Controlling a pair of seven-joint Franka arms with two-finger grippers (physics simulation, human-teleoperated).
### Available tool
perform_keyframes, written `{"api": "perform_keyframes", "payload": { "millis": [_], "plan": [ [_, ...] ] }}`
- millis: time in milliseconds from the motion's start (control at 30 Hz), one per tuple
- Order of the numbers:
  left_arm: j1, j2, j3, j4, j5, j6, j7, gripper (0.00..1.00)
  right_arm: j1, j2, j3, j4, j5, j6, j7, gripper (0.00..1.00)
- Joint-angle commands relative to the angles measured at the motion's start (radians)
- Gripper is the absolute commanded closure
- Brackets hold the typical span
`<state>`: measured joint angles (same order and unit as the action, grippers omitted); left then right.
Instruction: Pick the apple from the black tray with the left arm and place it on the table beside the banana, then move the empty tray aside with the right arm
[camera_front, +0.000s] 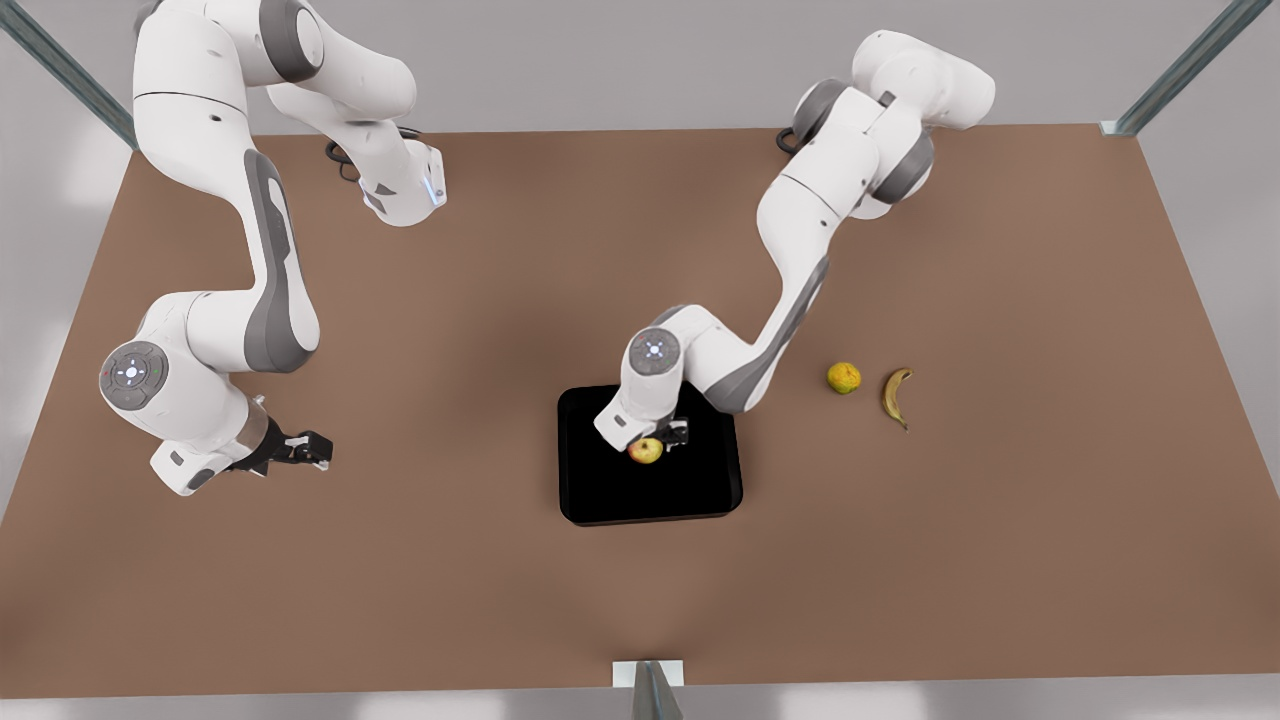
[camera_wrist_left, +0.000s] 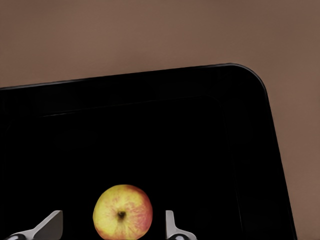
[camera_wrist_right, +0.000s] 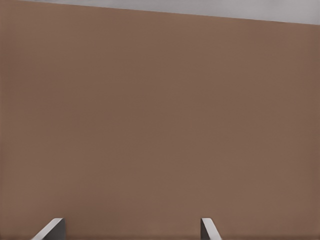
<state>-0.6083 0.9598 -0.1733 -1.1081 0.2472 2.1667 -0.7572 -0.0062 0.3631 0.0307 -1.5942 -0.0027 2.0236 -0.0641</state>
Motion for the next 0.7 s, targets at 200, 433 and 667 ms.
{"api": "perform_keyframes", "payload": {
  "millis": [200,433,667],
  "plan": [
    [-0.013,0.025,-0.008,-0.029,0.053,0.064,-0.244,0.00,0.000,-0.001,0.000,0.000,0.001,0.000,-0.003,0.00],
    [-0.016,0.056,-0.003,-0.042,0.078,0.081,-0.237,0.00,0.000,-0.001,0.000,0.000,0.001,0.000,-0.003,0.00],
    [-0.015,0.108,0.000,-0.042,0.092,0.114,-0.238,0.00,0.000,-0.001,0.000,0.002,0.001,0.000,-0.003,0.00]
  ]
}}
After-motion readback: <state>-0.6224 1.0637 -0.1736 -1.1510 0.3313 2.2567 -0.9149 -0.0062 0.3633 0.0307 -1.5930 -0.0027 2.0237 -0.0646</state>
